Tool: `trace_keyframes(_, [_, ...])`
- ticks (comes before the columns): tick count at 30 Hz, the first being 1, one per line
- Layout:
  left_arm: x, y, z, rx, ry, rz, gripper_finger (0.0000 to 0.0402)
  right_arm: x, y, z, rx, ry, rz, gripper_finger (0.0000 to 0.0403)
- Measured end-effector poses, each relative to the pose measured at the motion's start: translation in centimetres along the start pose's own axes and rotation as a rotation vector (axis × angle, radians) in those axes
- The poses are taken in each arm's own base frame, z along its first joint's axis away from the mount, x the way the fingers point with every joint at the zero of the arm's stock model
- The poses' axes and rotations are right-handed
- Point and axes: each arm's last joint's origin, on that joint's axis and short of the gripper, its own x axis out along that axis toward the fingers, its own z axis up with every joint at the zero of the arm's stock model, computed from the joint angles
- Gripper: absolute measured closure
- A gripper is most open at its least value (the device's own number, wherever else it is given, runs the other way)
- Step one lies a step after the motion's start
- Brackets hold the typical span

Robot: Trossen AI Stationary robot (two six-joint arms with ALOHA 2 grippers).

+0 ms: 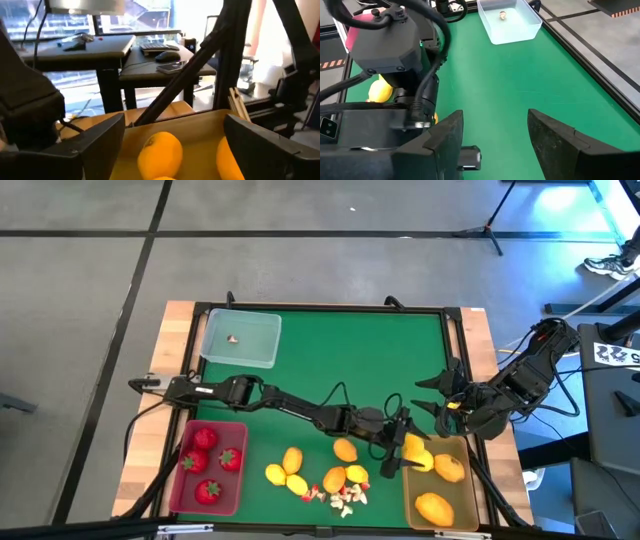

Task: Sort produce into baskets
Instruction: Put the yellow lemon into the orange bin

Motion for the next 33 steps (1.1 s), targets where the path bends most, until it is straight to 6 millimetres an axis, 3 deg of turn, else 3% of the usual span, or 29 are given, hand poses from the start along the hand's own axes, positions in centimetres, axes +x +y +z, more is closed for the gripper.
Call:
trace_keyframes(3, [-0.2, 0.0, 0.0, -0.086, 0.084, -0.006, 0.0067, 0.0, 0.0, 0.0, 0.0, 0.0, 0.0, 0.0182])
trace_keyframes(6, [-1.2, 0.0, 0.8, -0.059, 0.261, -0.029, 0.0073, 0.0, 0.0, 0.0, 0.0, 0.0, 0.0, 0.0182])
trace_keyframes(12, [-5.1, 0.0, 3.7, 0.045, 0.628, -0.103, 0.0082, 0.0, 0.0, 0.0, 0.005, 0.001, 0.0, 0.0182])
trace_keyframes(18, [-9.7, -1.4, 4.4, 0.128, 1.026, -0.25, 0.0087, 0.0, 0.0, 0.0, 0.002, 0.002, -0.001, 0.0182])
trace_keyframes(21, [-10.8, -1.9, 4.0, 0.141, 1.141, -0.297, 0.0086, 0.0, 0.0, 0.0, 0.003, 0.002, -0.002, 0.0182])
trace_keyframes(29, [-10.5, -3.9, 2.7, 0.276, 1.111, -0.397, 0.0089, 0.0, 0.0, 0.0, 0.004, 0.001, -0.001, 0.0182])
trace_keyframes(33, [-10.1, -4.0, 2.3, 0.34, 1.073, -0.384, 0.0088, 0.0, 0.0, 0.0, 0.005, 0.001, -0.001, 0.0182])
